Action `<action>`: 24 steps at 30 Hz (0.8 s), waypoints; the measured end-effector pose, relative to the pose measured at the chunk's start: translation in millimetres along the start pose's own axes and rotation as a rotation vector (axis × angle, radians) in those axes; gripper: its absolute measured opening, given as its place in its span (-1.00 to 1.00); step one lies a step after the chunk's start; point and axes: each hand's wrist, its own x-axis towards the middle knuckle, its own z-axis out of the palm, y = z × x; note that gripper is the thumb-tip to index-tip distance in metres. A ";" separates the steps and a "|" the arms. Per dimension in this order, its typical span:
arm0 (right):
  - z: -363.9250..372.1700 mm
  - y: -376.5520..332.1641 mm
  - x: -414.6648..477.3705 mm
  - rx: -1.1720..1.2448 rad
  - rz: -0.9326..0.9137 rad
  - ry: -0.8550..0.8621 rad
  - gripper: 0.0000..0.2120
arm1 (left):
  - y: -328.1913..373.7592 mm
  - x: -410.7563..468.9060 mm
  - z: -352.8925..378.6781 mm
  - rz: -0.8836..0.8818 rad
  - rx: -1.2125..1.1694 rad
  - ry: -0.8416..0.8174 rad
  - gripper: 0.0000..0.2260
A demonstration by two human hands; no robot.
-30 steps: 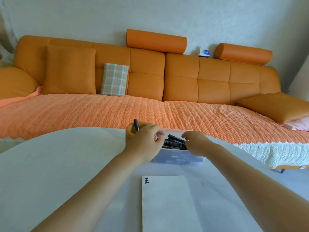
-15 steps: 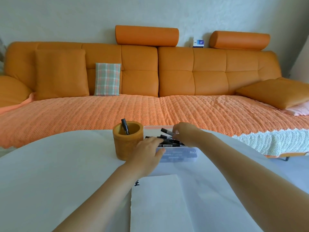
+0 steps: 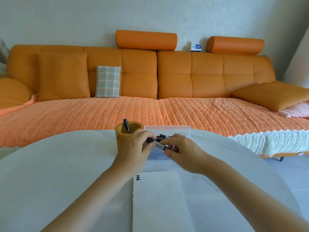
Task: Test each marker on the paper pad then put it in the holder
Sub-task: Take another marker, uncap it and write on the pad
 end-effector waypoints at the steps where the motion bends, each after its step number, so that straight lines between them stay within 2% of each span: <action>1: 6.0 -1.6 -6.4 0.090 0.038 -0.030 -0.70 | -0.7 -5.5 -5.4 -0.017 -0.012 -0.027 -0.89; 4: 20.1 -3.5 -19.5 0.372 0.152 -0.082 -0.68 | -6.6 -25.8 -22.0 -0.057 -0.039 -0.048 -0.92; 8: 35.4 -6.4 -21.3 0.428 0.231 -0.031 -0.84 | -19.6 -50.8 -33.3 -0.151 -0.068 -0.060 -0.91; 12: 48.5 -11.8 -14.3 0.843 0.327 0.051 -0.78 | -27.6 -64.0 -32.2 -0.272 -0.109 -0.062 -0.94; 15: 57.7 -14.7 -7.4 1.021 0.368 0.089 -0.86 | -32.8 -67.4 -28.9 -0.332 -0.134 -0.123 -0.99; 18: 66.7 -17.5 -3.9 1.148 0.373 0.075 -0.80 | -33.3 -68.0 -24.0 -0.339 -0.150 -0.236 -0.97; 21: 66.6 -21.8 -0.9 1.129 0.315 0.087 -0.80 | -29.7 -64.5 -20.7 -0.311 -0.143 -0.300 -0.94; 23: 64.1 -24.3 1.7 1.001 0.264 0.111 -0.82 | -28.6 -61.5 -21.7 -0.286 -0.134 -0.284 -0.87; 24: 63.3 -23.6 2.4 0.862 0.225 0.110 -0.82 | -28.8 -59.8 -23.1 -0.263 -0.105 -0.264 -0.83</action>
